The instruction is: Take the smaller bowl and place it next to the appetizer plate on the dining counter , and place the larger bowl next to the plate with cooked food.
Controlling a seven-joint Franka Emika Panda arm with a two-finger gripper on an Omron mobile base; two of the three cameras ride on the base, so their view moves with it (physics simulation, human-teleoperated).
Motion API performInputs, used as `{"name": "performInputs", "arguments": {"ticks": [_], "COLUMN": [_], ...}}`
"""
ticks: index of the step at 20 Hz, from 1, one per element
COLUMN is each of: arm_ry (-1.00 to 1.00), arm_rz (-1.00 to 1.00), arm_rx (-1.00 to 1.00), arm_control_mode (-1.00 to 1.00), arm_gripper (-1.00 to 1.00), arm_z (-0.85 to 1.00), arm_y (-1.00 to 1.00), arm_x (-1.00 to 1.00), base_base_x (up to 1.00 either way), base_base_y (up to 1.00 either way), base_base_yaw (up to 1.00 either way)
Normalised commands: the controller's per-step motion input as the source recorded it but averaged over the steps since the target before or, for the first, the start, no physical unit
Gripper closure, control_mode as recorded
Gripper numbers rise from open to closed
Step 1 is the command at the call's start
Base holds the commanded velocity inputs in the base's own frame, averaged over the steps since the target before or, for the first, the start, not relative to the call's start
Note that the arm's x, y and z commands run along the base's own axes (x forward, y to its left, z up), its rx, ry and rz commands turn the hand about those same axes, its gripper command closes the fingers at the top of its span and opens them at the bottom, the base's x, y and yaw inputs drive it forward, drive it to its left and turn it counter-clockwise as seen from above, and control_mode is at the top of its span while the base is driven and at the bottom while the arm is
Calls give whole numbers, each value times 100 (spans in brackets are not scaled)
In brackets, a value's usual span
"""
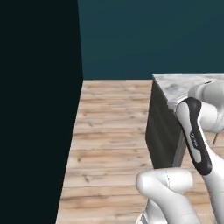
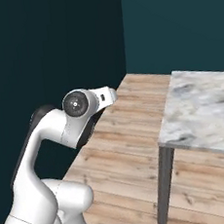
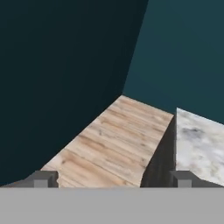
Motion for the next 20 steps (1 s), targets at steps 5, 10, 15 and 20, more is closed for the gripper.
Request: {"name": "performInputs", "arguments": {"ticks": [5,10,15,20], "arm_ry": [0,0,0,0], "arm_rz": [0,0,0,0], "arm_rx": [0,0,0,0], "arm_control_mode": [100,100,100,100], "arm_gripper": [-100,-100,-100,-100], "arm_z": [0,0,0,0], "arm_y": [0,0,0,0], "arm_x": [0,0,0,0], "base_base_x": [100,100,100,100], "base_base_y": [14,0,-2,-2], "base_base_yaw": [0,0,0,0]}}
